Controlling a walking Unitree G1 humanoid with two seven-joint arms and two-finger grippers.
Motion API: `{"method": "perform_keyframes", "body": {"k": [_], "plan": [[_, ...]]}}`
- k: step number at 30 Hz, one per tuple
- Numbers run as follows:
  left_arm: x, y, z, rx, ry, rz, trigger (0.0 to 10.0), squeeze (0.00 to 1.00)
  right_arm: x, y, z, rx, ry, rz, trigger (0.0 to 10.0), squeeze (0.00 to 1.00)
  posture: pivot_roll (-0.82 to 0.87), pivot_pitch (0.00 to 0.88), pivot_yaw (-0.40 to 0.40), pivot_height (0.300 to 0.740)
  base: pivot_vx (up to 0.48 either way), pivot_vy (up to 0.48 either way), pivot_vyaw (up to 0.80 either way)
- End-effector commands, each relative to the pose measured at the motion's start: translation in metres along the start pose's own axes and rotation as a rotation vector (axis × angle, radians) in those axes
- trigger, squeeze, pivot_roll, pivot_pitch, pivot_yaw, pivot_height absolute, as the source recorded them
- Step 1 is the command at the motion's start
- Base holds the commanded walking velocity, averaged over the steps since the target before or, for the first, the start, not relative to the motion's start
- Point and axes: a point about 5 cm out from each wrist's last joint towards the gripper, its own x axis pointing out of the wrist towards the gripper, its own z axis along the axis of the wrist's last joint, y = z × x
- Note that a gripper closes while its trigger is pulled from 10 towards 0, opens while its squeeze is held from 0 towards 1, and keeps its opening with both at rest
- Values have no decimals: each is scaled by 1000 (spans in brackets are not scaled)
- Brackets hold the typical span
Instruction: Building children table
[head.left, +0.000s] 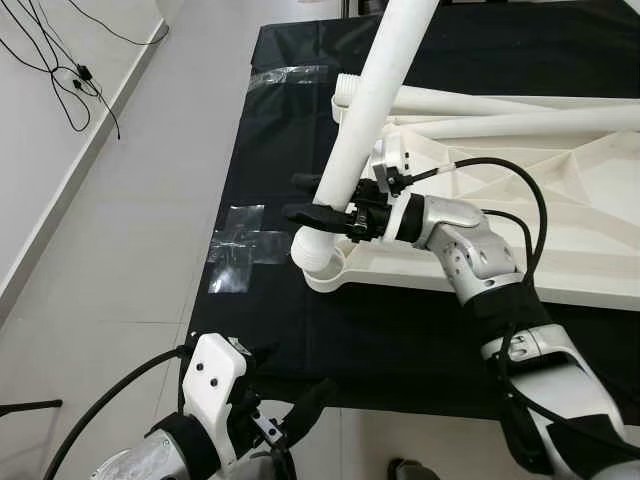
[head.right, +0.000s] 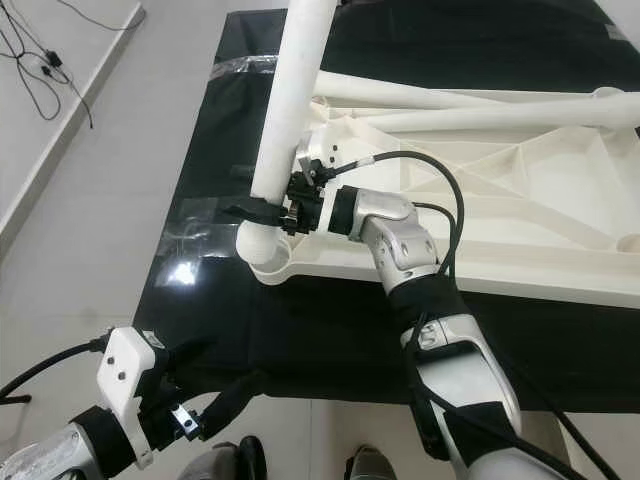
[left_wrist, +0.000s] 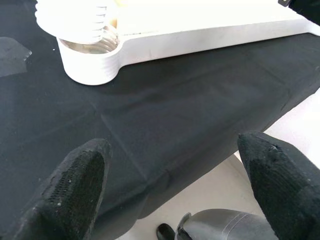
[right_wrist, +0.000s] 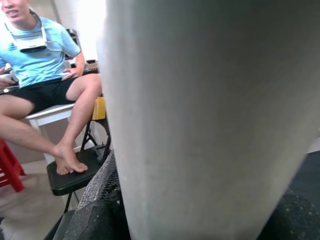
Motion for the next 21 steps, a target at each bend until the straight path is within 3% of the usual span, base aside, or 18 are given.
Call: {"method": "perform_keyframes", "body": {"k": [1,4,17,19,20,21], "plan": [[-3,-3,-1,-9,15,-13,10000,0,-4,3,-17,53,69,32,10000,0,6,326,59,740,0,0,0],[-4,-3,-1,-8,16,-13,10000,0,-5,4,-17,59,69,74,10000,0,8,324,60,740,0,0,0],[-3,-1,0,2,22,-15,10000,0,10,18,-29,-193,286,221,10000,0,7,335,56,740,0,0,0],[-3,-1,0,2,22,-15,10000,0,10,18,-29,-193,286,221,10000,0,7,335,56,740,0,0,0],[-2,0,0,6,23,-13,10000,0,13,23,-28,-272,348,291,10000,0,5,331,54,740,0,0,0],[-2,0,0,6,23,-13,10000,0,13,23,-28,-272,348,291,10000,0,5,331,54,740,0,0,0]]}}
